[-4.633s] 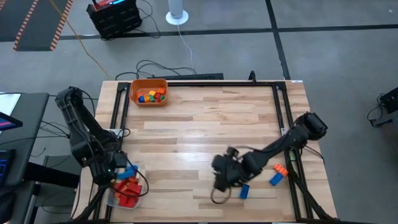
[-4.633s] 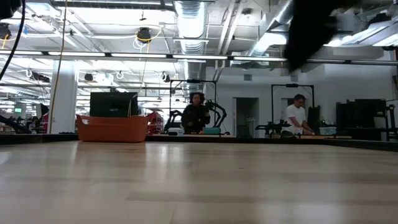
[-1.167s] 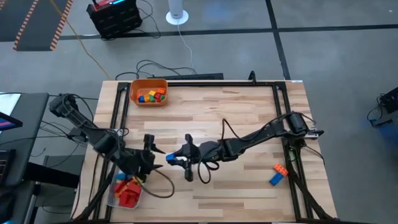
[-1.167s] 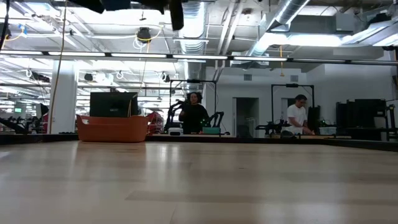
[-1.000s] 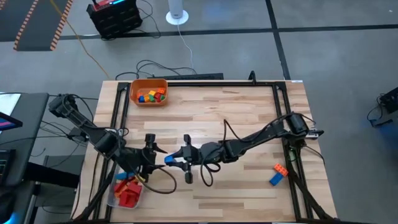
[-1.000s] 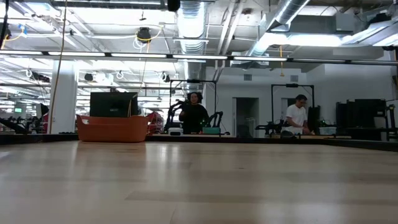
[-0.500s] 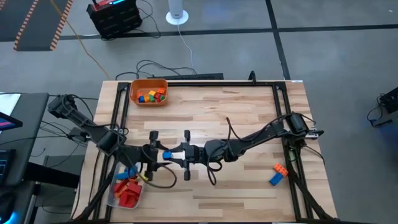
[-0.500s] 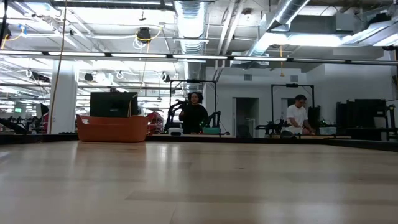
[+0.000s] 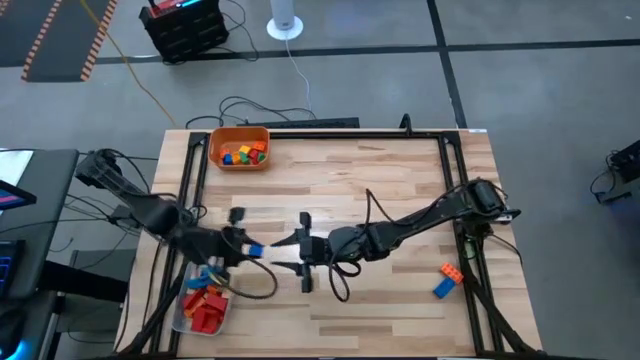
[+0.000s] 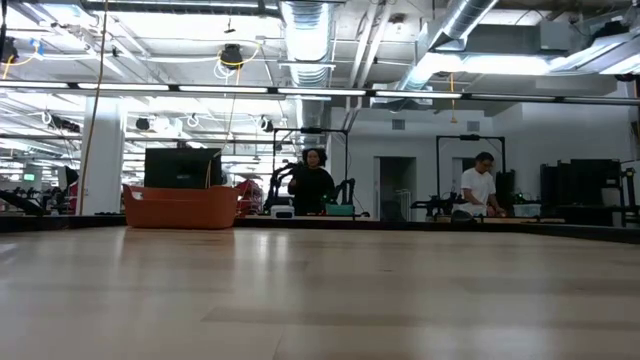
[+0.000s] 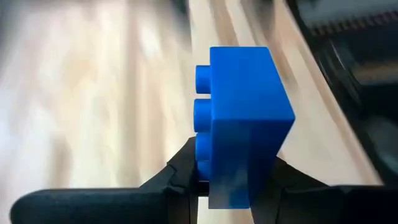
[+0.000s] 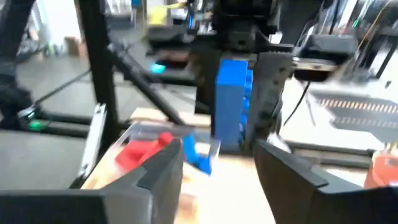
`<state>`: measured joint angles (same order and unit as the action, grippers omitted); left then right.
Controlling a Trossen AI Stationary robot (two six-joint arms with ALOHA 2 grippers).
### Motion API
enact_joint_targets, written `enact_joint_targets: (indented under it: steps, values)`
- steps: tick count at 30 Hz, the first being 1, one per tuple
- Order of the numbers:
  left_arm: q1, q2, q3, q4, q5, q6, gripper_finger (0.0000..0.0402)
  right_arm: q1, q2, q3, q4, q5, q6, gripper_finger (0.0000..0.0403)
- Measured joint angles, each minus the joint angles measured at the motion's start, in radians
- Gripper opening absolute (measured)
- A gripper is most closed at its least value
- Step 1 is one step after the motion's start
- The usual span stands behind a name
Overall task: Sort blocks by size
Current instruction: Put the large blue game piece into the transparent bin
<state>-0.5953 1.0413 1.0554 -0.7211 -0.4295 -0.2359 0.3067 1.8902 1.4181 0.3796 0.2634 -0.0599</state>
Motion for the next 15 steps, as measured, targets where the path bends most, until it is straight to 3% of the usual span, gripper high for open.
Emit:
enact_joint_targets:
  steps: [5,8,11,15]
  values:
    - [-0.040,-0.030,0.035,-0.496,0.360,-0.359,0.0083,0.024,-0.042,0.003,-0.254,0.019,0.121,0.0247]
    - [-0.130,-0.058,-0.034,-0.662,0.425,-0.512,0.0083,0.040,-0.040,0.000,-0.407,0.092,0.211,0.0247]
    - [-0.215,-0.087,-0.126,-0.621,0.486,-0.634,0.0084,0.051,-0.038,0.000,-0.558,0.169,0.340,0.0248]
    - [-0.287,-0.092,-0.226,-0.495,0.508,-0.724,0.0107,0.065,-0.038,0.000,-0.721,0.183,0.470,0.0248]
